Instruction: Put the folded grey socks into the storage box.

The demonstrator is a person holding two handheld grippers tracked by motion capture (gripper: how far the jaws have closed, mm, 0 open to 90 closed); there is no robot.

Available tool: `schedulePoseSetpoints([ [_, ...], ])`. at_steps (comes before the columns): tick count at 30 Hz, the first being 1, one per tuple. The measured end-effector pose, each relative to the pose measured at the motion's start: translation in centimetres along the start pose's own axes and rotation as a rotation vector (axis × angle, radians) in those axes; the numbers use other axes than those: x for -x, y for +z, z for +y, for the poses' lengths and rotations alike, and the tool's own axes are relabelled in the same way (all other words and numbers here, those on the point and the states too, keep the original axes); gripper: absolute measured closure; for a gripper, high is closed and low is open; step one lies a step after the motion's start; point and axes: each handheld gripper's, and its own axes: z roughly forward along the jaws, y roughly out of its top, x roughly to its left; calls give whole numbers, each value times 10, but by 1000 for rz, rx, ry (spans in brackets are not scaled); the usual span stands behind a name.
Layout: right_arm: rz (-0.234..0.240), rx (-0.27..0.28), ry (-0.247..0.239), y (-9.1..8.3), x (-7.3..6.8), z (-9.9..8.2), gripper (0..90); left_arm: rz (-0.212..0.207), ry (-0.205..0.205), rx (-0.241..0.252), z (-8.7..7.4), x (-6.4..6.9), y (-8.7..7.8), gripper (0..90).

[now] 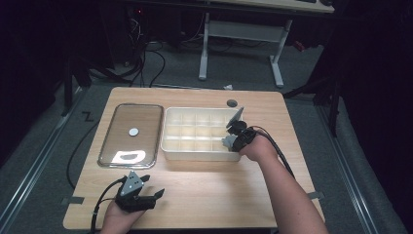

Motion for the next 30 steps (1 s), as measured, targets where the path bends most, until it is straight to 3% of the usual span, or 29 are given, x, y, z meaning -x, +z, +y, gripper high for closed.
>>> schedulePoseSetpoints([
  [3,-1,7,4,0,-1,-1,709,-29,-16,2,1,1,-1,268],
  [4,-7,10,-17,0,0,-1,705,-32,-15,7,2,1,-2,270],
  [6,-8,12,-1,-3,-1,-1,690,-38,-15,6,2,2,-2,272],
  [11,-10,52,-19,-11,-1,-1,626,-36,2,-15,1,3,1,284],
  [14,-10,67,-12,-17,-2,-2,590,-36,8,-23,1,3,2,286],
  [15,-7,66,11,-19,-4,-2,579,-37,9,-23,1,3,2,286],
  [16,-15,85,-49,-20,0,-2,573,-37,10,-23,1,3,2,286],
  [17,-14,75,-8,-22,-3,-2,566,-37,9,-22,1,3,2,286],
  [20,-24,84,-20,-25,-4,-2,535,-34,11,-25,1,3,2,286],
  [30,-25,133,8,-37,-2,5,516,-38,12,-36,1,2,3,287],
])
